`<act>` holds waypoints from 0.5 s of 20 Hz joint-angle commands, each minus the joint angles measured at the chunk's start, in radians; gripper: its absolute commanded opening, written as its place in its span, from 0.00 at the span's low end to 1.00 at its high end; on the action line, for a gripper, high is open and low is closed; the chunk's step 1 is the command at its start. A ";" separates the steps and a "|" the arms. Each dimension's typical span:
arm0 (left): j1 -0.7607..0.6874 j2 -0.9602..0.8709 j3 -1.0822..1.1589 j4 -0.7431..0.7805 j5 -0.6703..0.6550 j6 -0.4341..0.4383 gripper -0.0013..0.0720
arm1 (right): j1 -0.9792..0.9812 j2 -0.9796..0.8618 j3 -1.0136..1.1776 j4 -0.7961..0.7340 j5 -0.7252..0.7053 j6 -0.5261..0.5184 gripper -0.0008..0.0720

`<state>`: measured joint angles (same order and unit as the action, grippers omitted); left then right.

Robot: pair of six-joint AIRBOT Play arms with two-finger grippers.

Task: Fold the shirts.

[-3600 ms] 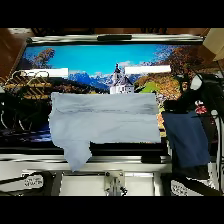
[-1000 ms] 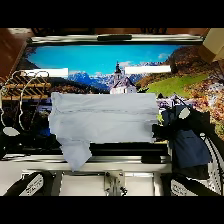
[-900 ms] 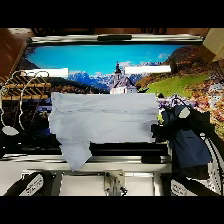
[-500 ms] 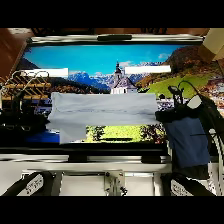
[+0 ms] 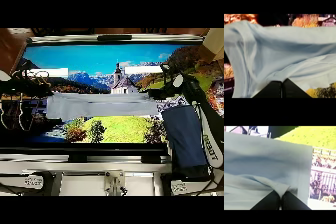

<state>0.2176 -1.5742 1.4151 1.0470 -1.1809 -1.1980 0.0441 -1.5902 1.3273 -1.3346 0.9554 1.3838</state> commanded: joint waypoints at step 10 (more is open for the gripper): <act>0.008 -0.212 0.142 0.000 -0.225 -0.079 0.91 | -0.093 -0.109 0.064 0.063 0.120 0.064 0.92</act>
<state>0.2188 -1.7874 1.5490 1.0496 -1.3384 -1.2762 -0.0055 -1.6928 1.3895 -1.3212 1.0389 1.4296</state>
